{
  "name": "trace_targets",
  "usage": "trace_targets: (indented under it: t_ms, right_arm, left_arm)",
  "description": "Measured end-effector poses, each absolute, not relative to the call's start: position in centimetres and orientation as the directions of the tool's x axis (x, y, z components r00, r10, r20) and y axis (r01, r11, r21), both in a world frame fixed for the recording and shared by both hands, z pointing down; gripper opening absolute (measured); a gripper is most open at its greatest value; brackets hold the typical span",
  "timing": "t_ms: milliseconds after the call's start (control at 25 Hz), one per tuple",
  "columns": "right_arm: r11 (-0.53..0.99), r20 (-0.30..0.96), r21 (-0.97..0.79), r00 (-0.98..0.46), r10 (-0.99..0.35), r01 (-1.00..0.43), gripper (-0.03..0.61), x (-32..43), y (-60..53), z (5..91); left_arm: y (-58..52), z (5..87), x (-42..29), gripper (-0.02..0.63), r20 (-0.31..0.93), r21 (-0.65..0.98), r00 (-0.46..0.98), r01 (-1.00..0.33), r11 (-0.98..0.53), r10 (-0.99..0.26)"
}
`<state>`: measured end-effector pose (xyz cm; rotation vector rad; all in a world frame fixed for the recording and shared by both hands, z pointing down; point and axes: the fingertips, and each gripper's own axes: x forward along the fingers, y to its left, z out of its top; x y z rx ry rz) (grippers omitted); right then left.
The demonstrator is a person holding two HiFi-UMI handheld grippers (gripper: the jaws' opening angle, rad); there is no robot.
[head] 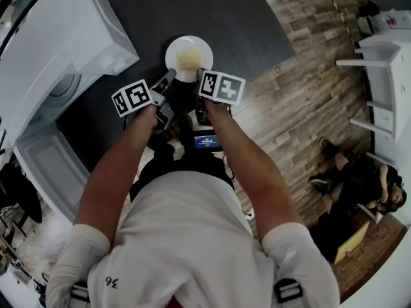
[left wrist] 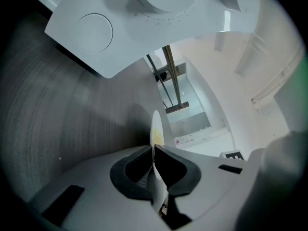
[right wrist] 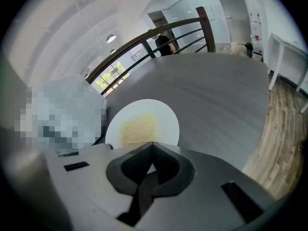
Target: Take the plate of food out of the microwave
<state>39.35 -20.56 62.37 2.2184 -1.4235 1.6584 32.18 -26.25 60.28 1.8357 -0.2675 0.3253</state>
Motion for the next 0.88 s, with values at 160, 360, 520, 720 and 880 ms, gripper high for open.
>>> trace_targets:
  t_ms: [160,360,520,720,880]
  right_arm:
    - [-0.573,0.773,-0.46,0.011,-0.634,-0.678,-0.002,39.3,-20.9,62.4]
    - [-0.57,0.773,-0.454,0.015,-0.634,-0.685,0.0,39.7,-21.3,62.5]
    - [-0.564,0.776,-0.443,0.017,-0.631,-0.697,0.0,39.9,-21.6,62.6]
    - [-0.552,0.772,-0.435,0.021,-0.635,-0.712,0.0,40.1,-22.2,62.4]
    - [-0.54,0.774,-0.426,0.016,-0.632,-0.725,0.0,40.1,-22.7,62.3]
  left_arm:
    - [-26.7,60.3,32.3,0.02,0.37,0.887,0.929,-0.358,-0.292,-0.016]
    - [-26.8,60.3,32.3,0.021,0.387,0.88,0.922,-0.371,-0.295,-0.007]
    - [-27.0,60.6,31.9,0.023,0.419,0.861,0.908,-0.397,-0.317,0.002]
    - [-27.7,60.7,30.7,0.025,0.455,0.829,0.89,-0.428,-0.359,-0.011]
    - [-28.0,60.2,29.9,0.025,0.457,0.811,0.889,-0.431,-0.396,-0.031]
